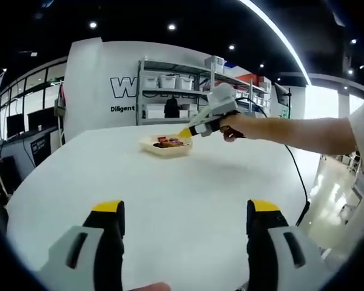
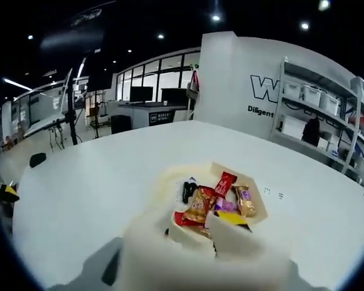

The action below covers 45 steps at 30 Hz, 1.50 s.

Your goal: Place the target food into the container with the food tongs after gripping and lifting it, then release it inside without dropping or visibly crushing the food.

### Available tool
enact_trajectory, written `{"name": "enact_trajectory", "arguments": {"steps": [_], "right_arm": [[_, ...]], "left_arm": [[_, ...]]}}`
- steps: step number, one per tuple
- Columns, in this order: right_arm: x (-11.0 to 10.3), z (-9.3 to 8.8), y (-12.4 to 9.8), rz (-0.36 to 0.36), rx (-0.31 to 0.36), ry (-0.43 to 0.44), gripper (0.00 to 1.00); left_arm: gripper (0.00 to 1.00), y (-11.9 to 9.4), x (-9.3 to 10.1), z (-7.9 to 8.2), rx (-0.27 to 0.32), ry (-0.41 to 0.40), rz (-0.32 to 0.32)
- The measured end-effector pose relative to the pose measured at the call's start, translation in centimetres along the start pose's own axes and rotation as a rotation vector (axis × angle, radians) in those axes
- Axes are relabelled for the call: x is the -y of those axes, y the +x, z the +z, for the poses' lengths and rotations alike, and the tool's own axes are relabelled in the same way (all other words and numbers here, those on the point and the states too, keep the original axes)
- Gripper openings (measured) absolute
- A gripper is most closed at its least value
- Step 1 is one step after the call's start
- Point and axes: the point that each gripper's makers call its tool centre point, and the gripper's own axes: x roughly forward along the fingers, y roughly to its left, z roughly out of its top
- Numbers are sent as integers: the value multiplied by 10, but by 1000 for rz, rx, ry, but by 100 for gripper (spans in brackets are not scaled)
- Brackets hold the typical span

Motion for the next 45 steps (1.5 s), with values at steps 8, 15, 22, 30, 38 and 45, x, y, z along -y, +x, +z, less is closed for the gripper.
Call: {"name": "enact_trajectory", "arguments": {"steps": [8,15,22,30,38,45], "right_arm": [[-5,-7,-17,6,7,3,22],[-8,-10,-37,12,18,-13,22],[-10,-20,-55,16,20,-21,22],[-9,-36,-76,21,19,-1,22],[-18,-45,-93,36,26,10,22],[-40,-55,-108,74,45,37,22]], "left_arm": [[81,0,8,2,1,12,-15],[81,2,16,0,-4,16,-30],[81,5,26,0,-7,26,-50],[81,9,34,-1,-14,34,-70],[81,11,41,-2,-19,41,-86],[81,11,48,-5,-26,46,-97]]}}
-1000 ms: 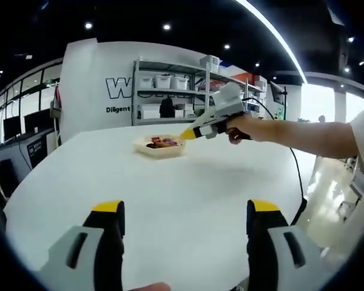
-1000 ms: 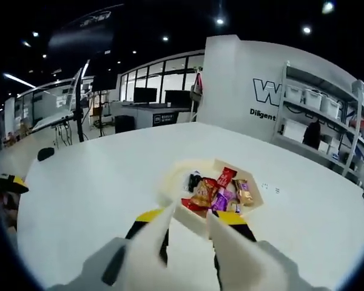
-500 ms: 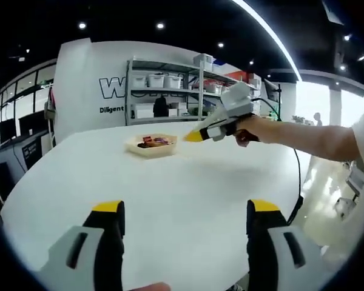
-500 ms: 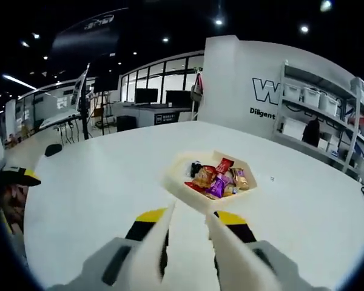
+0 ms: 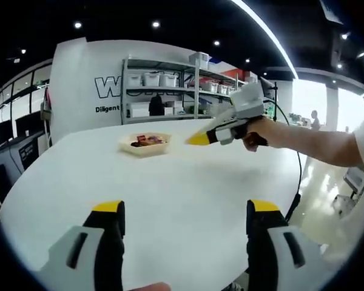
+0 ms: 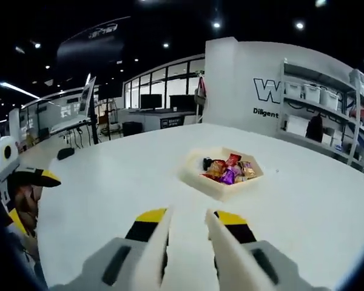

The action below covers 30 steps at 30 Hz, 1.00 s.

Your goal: Place the target food into the container with the food tongs after gripping and lifting it, then release it inside without dropping or visibly crushing the food.

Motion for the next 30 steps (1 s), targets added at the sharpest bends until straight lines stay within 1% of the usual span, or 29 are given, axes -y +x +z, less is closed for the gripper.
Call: {"name": "enact_trajectory", "arguments": {"steps": [7,10,11,12,16,20,23,30], "right_arm": [[-15,-9,-11,26,6,16,22],[-19,-10,-16,34,10,27,22],[-20,-9,-17,38,14,42,22],[-23,-8,-20,54,19,78,22],[-26,-10,-26,43,20,54,22],[-27,-14,-33,46,25,67,22],[-29,-19,-40,38,25,51,22],[-38,-28,-54,57,20,59,22]], "left_arm": [[81,2,6,-2,-3,-6,-19],[81,3,9,-4,-10,2,-25],[81,3,11,-4,-11,3,-28],[81,3,12,-4,-10,4,-30],[81,3,15,-4,-12,9,-35],[81,2,16,-5,-17,14,-38],[81,3,16,-6,-21,14,-39],[81,6,22,-7,-24,24,-52]]}}
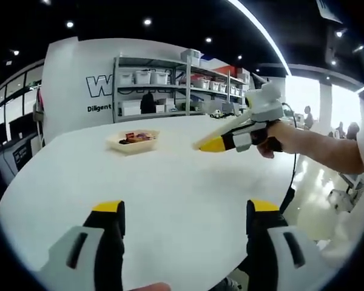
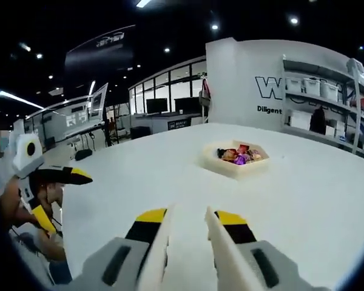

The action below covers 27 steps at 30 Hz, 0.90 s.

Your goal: Place the target food into the container with the food tongs after gripping and lifting it, then release it inside without dropping or visibly crushing the food.

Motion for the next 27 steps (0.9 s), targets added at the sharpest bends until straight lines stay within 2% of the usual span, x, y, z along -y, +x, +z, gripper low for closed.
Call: {"name": "enact_trajectory", "arguments": {"steps": [5,7,13,18,20,22,23,25,27], "right_arm": [[-13,-5,-9,26,1,15,22],[-26,-2,-12,80,27,78,22],[-38,0,-20,93,31,53,23],[-51,3,-23,139,45,26,23],[-60,4,-25,179,64,2,23],[-71,7,-27,240,82,80,23],[-73,9,-29,264,94,80,23],[-72,10,-29,247,99,22,23],[-75,10,-29,263,95,13,23]], "left_arm": [[80,6,3,-4,-1,-6,-30],[80,8,1,-5,0,-11,-34],[79,12,-6,-6,-9,2,-40],[79,18,-11,1,6,9,-60],[78,21,-12,4,15,16,-84],[76,22,-3,9,24,10,-156],[76,22,-1,12,33,5,-176],[76,25,2,16,44,-14,-214],[72,27,4,18,45,-1,-246]]}}
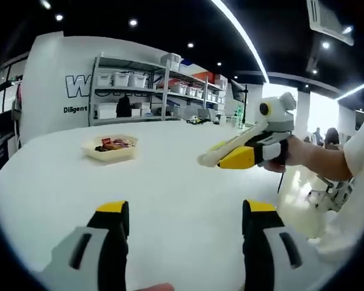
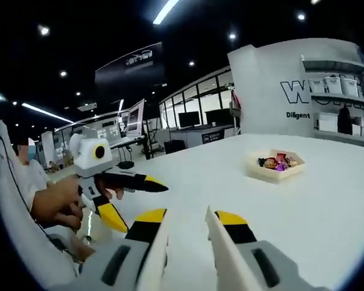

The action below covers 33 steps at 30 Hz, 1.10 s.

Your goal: Place the target food into the container with the food tongs after gripping and lifting it, then release it inside without dropping or visibly crushing the food.

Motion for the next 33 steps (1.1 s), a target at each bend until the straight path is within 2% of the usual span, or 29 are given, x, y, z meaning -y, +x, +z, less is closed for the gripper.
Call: {"name": "enact_trajectory", "arguments": {"steps": [3,4,6,8,9,12,16,19,21,29,32,33], "right_arm": [[-4,0,2,20,-2,-16,23],[-5,1,3,25,1,-22,23],[-9,2,4,46,5,-6,23],[-14,4,4,73,10,-5,23],[-14,4,4,76,10,-7,23],[-20,3,5,109,7,-22,23],[-27,4,4,148,20,-37,23],[-31,2,4,162,17,-50,23],[-34,2,4,180,19,-50,23],[-42,1,4,220,27,-48,23],[-47,-1,3,249,27,-50,23],[-48,-2,3,255,27,-50,23]], "left_arm": [[66,7,8,-4,-40,87,-67],[64,9,15,-2,-32,82,-109],[61,12,22,-2,-35,62,-150],[57,15,28,3,-14,133,-181],[55,15,30,3,-8,140,-191],[53,15,41,5,9,81,-271],[48,10,38,18,78,18,-306],[38,6,32,22,105,34,-302],[32,4,29,22,97,15,-318],[22,-2,38,22,115,32,-381],[18,-7,45,24,145,-18,-450],[17,-10,46,28,161,-66,-480]]}}
